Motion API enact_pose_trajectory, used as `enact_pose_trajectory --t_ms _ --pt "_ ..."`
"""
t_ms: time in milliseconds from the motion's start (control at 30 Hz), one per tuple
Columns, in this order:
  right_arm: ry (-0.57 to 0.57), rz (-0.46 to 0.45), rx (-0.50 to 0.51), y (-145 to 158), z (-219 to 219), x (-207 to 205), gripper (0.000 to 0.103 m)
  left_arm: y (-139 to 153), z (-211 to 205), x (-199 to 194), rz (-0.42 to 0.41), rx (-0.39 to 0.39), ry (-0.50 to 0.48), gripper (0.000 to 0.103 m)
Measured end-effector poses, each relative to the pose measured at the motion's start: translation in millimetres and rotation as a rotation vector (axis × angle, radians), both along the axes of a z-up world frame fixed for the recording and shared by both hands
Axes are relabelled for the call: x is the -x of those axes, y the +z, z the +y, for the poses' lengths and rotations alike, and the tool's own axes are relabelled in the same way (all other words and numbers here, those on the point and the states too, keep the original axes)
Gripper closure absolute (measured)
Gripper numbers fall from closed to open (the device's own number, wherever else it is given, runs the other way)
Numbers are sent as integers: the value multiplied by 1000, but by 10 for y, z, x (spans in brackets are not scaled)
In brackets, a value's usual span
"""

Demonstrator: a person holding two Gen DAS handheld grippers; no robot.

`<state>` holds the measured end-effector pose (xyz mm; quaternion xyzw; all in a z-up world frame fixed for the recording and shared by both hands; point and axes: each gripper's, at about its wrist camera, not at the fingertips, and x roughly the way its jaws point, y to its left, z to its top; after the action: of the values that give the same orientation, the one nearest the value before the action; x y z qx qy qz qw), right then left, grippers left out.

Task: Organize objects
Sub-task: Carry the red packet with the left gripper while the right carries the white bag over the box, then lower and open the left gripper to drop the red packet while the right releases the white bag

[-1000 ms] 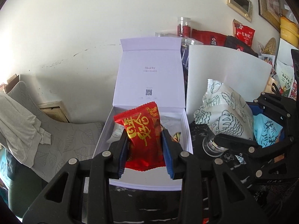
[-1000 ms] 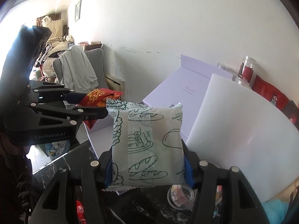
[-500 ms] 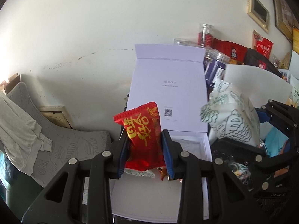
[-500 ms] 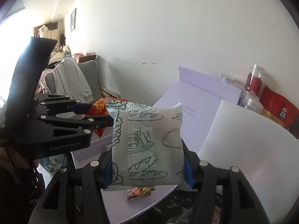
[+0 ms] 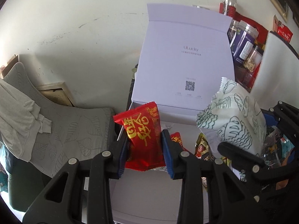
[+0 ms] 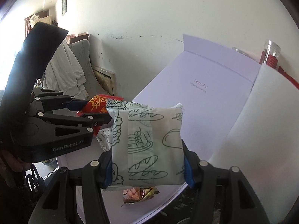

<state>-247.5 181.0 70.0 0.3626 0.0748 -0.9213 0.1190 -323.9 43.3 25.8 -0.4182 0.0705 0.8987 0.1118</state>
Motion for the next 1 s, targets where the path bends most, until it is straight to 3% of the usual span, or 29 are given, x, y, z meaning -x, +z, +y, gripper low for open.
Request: enact_pose_trajectory --t_ms 600,1000 --pt "-65 -101 -68 -333 -55 268 43 -463 113 228 -146 37 -12 71" --pt "-97 -139 -85 -473 -137 460 43 -526 129 196 -161 57 -29 71"
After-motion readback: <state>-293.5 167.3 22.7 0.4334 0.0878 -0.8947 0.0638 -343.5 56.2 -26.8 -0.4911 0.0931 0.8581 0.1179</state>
